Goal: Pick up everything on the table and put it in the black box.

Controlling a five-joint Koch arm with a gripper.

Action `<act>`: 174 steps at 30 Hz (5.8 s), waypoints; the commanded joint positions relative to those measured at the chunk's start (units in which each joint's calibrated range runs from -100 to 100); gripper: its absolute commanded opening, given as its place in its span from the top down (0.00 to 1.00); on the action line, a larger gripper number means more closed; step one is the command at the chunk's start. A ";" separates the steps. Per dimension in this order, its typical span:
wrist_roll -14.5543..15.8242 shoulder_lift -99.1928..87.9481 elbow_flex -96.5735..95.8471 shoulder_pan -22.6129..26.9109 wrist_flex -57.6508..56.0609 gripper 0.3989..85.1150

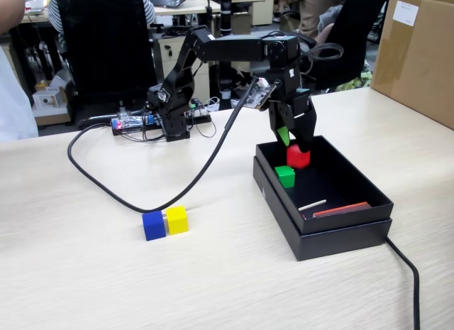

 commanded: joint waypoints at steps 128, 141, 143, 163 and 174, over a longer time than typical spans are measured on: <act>0.44 2.48 5.52 0.05 -2.95 0.62; -0.98 -25.87 5.43 -3.47 -3.12 0.58; -2.54 -29.88 5.16 -5.76 -3.21 0.58; -15.53 -4.75 0.44 -25.40 -3.21 0.46; -15.09 9.25 2.71 -25.84 -2.95 0.46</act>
